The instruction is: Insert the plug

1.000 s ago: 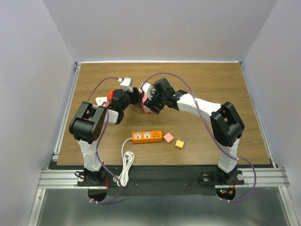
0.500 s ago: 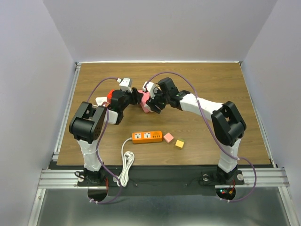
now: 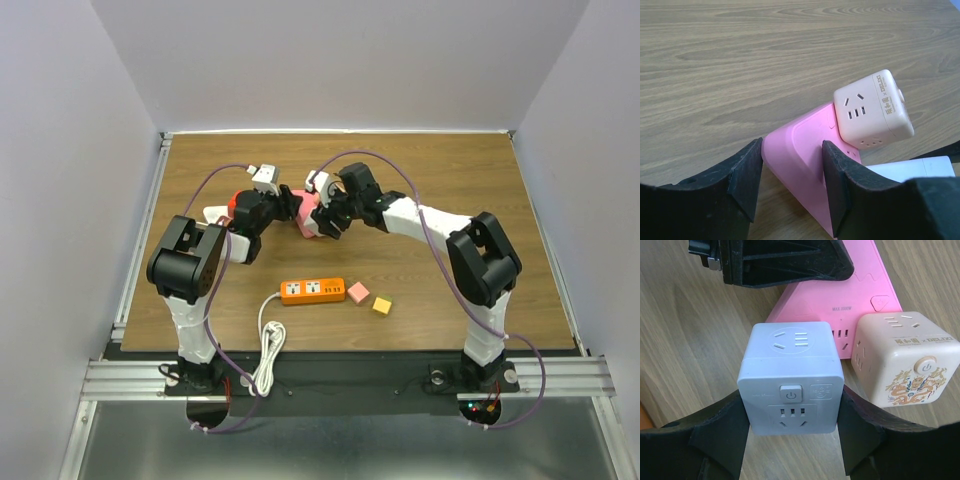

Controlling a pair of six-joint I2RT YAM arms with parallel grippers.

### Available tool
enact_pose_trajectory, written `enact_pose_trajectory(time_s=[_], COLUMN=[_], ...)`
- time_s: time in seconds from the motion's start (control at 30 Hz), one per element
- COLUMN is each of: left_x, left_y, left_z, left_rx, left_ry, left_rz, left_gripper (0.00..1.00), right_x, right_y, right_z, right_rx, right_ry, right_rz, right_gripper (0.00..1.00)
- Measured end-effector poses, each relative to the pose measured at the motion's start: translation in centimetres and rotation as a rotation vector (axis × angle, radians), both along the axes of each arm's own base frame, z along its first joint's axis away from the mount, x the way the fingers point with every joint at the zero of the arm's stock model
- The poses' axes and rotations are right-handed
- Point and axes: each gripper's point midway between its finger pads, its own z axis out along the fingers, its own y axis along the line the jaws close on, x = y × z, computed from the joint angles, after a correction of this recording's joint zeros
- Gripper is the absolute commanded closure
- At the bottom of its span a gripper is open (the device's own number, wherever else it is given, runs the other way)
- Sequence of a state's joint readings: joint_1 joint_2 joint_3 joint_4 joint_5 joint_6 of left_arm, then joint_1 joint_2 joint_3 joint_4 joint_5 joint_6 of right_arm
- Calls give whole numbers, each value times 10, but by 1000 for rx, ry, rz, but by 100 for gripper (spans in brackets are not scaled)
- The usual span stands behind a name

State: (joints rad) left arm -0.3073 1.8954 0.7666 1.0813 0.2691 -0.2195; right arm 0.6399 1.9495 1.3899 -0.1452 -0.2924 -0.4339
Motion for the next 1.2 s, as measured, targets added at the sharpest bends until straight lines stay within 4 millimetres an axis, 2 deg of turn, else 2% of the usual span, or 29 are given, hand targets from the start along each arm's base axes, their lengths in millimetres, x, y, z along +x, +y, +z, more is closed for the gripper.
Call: enact_pose_trajectory(time_s=[0.5,0.6,0.93,1.0,1.1,1.2], left_x=[7,7,5,-7,-15,-16], left_y=[2,1,-2,-9,-20,-23], left_z=[7,8,10,-5,-7,-6], left_rx=[-5,-13,-29,-30,-48,-44], left_ry=[-48,-52,-54,1,15,4], left_rz=[18,13,-5,-44,-88,-96], left_gripper=[100,100,100,100,100,100], right_x=[5,7,12,19,18,18], right_y=[9,13,18,19,15,16], right_z=[-2,-12,-14,-21,-46,-49], right_rx=[49,56,86,88,55,58], right_ry=[19,32,24,4,23,27], right_rz=[-26,-40,-107,-142,-195,-222], right_gripper=[99,99,99,99,99,99])
